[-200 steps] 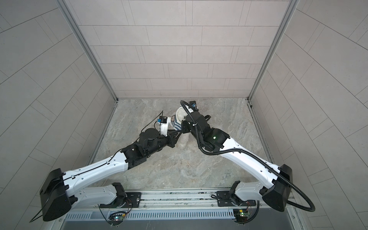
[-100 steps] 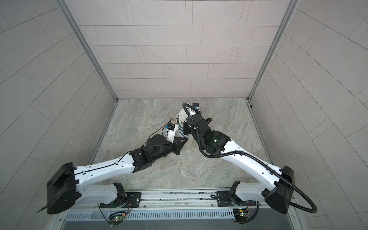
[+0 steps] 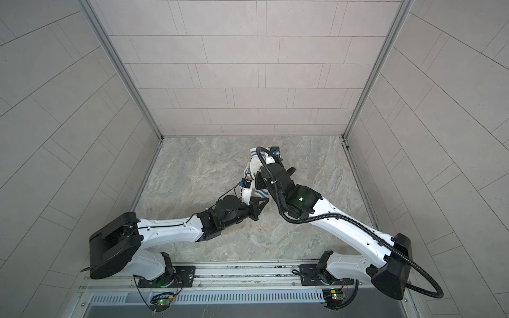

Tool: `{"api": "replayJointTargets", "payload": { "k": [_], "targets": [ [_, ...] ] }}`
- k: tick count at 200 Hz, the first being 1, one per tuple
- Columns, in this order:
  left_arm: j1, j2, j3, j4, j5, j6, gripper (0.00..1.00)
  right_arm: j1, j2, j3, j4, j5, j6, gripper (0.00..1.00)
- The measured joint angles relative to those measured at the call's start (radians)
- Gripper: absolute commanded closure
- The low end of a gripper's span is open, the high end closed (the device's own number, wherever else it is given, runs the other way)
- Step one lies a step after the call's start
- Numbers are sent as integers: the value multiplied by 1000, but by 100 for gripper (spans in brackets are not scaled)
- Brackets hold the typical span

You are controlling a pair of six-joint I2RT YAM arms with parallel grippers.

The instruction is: Dress the teddy bear

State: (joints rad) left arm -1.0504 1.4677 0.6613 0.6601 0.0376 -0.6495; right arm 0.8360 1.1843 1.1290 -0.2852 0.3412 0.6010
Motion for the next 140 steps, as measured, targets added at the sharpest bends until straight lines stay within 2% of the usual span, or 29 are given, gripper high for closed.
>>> {"api": "replayJointTargets", "payload": {
  "k": [9,29,49,61,79,91,121,129,140],
  "targets": [
    [0,-5,-16,27,3,-5,98,0,0,0,2,-23,-13,100],
    [-1,-50,-54,39,11,0,84,-10,0,0,13,-113,-69,100],
    [-6,-162,-84,-15,20,27,68,-34,-2,0,34,-253,-162,100],
    [-10,-243,-93,-72,23,56,54,-50,-14,-9,49,-330,-227,100],
    [-13,-365,-96,-159,30,84,26,-76,-69,-50,66,-425,-330,100],
    [-13,-444,-101,-217,47,114,17,-102,-113,-72,68,-496,-403,100],
    [-13,-611,-105,-378,113,156,11,-176,-163,-78,81,-678,-599,100],
    [-13,-647,-104,-422,126,162,17,-185,-160,-73,77,-722,-652,100],
    [-13,-691,-95,-500,142,174,33,-196,-145,-54,58,-782,-721,100]
  ]
}}
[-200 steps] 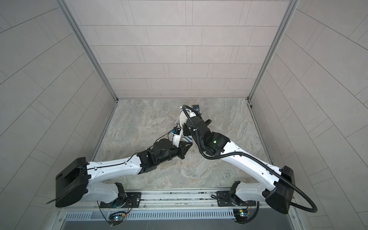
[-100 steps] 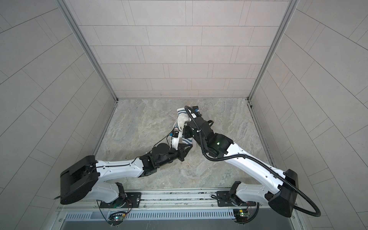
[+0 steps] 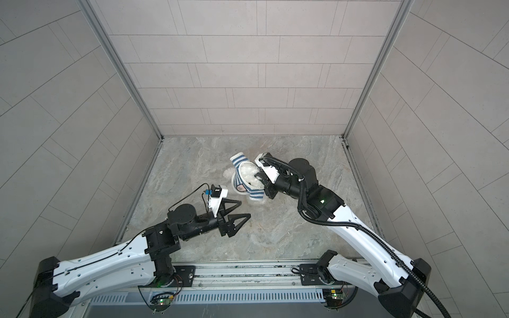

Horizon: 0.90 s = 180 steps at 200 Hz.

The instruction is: Dress the teddy bear

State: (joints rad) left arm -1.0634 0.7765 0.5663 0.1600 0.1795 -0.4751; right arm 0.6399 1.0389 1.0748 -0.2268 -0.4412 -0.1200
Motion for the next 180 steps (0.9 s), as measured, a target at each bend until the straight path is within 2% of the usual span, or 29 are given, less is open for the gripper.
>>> {"api": "replayJointTargets", "payload": {
  "k": [8,26,46,57,76,101,130,149,180],
  "targets": [
    [6,-19,16,-61,16,2,40,-9,18,23,-21,-44,-51,100],
    [64,-21,97,-199,87,14,42,-29,75,99,-87,-127,-174,100],
    [204,-5,185,-283,176,-16,43,-34,124,169,-180,-177,-313,100],
    [288,-4,220,-319,232,-34,43,-34,140,195,-229,-187,-386,100],
    [398,3,282,-382,305,-56,35,-34,152,218,-306,-191,-497,100],
    [510,19,346,-442,387,-87,36,-34,167,233,-373,-190,-605,100],
    [580,59,367,-463,434,-118,40,-33,180,236,-407,-196,-682,100],
    [585,102,380,-468,441,-124,43,-32,182,236,-418,-204,-714,100],
    [585,152,382,-467,464,-138,53,-31,186,236,-425,-209,-746,100]
  ]
}}
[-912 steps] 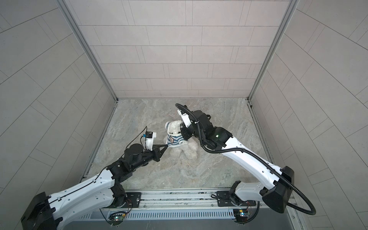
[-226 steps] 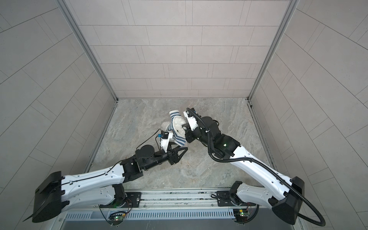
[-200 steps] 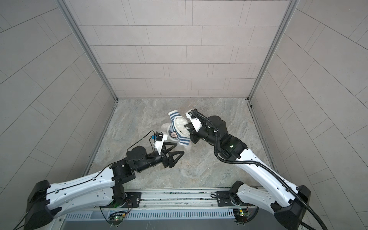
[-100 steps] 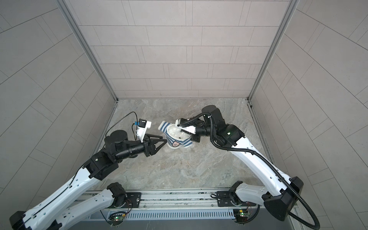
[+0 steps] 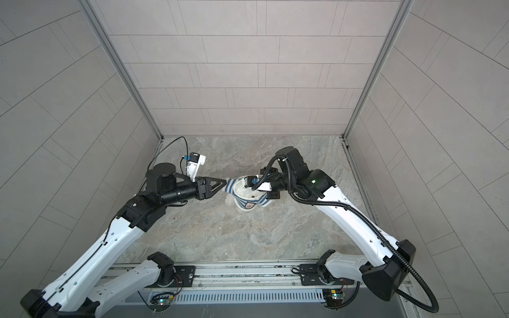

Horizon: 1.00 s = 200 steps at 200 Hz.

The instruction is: Dress the teddy bear

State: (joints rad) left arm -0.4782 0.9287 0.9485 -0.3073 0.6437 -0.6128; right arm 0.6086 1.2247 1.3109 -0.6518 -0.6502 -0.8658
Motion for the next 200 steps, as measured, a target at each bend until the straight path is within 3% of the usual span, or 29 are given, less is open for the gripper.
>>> {"api": "replayJointTargets", "payload": {
  "k": [36,77,125,200],
  "targets": [
    [0,8,-22,38,15,-35,58,2,2,0,1,0,-18,100],
    [-71,15,-48,77,2,-71,82,8,2,0,4,1,-18,100],
    [-93,3,-95,124,-24,-109,100,8,3,0,5,5,0,100],
    [-38,-49,-199,130,-37,-114,100,-8,-90,-143,183,6,149,100]
  ]
}}
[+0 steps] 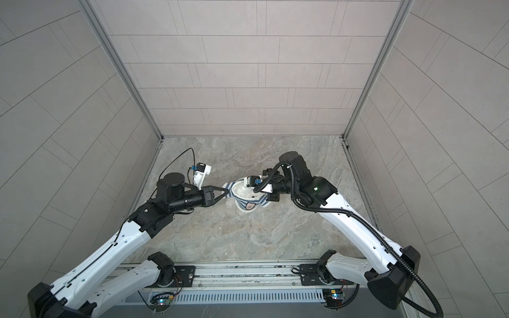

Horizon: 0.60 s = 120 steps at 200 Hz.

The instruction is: Dress the teddy bear

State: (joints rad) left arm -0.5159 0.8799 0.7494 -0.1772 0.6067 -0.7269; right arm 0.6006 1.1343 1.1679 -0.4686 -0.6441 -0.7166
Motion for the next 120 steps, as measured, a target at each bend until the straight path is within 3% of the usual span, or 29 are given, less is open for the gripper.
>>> {"api": "replayJointTargets", "payload": {
  "k": [71,120],
  "targets": [
    [27,-12,-64,18,5,31,100,-8,-35,-68,132,-18,115,100],
    [27,-11,-97,18,-14,124,100,-8,-35,-83,192,11,245,100]
  ]
}}
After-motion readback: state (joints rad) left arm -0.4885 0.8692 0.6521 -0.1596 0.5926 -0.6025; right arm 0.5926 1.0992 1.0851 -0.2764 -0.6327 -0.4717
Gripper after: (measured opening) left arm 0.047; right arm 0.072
